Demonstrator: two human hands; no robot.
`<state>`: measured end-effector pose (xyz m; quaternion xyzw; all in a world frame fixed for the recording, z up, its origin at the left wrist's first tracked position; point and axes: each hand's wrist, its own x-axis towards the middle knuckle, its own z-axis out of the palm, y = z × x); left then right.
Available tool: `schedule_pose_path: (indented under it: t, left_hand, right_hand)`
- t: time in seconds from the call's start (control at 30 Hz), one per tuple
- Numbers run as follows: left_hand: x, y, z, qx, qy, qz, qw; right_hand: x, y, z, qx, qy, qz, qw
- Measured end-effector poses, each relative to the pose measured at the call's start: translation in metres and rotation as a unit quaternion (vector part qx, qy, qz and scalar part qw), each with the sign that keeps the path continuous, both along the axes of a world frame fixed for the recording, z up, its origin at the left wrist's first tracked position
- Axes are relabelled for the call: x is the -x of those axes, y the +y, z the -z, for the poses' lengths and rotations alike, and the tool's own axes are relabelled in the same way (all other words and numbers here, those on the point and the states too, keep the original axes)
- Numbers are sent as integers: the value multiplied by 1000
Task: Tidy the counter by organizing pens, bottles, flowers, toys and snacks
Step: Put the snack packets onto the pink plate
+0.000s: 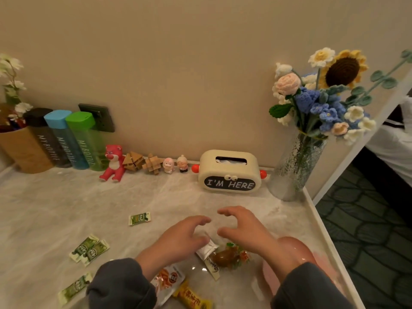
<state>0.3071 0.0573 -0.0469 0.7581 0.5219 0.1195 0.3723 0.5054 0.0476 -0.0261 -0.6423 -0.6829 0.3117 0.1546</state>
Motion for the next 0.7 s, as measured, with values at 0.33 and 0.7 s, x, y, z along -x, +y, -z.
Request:
schedule_pose_path:
  t: [0.33, 0.7]
  left_hand:
    - [-9, -29, 31, -74, 116, 116, 984]
    - [-19, -24, 22, -133, 35, -1, 991]
  right_hand:
    - [8, -49, 43, 15, -109, -29, 994]
    - [10, -69, 55, -50, -25, 82, 995]
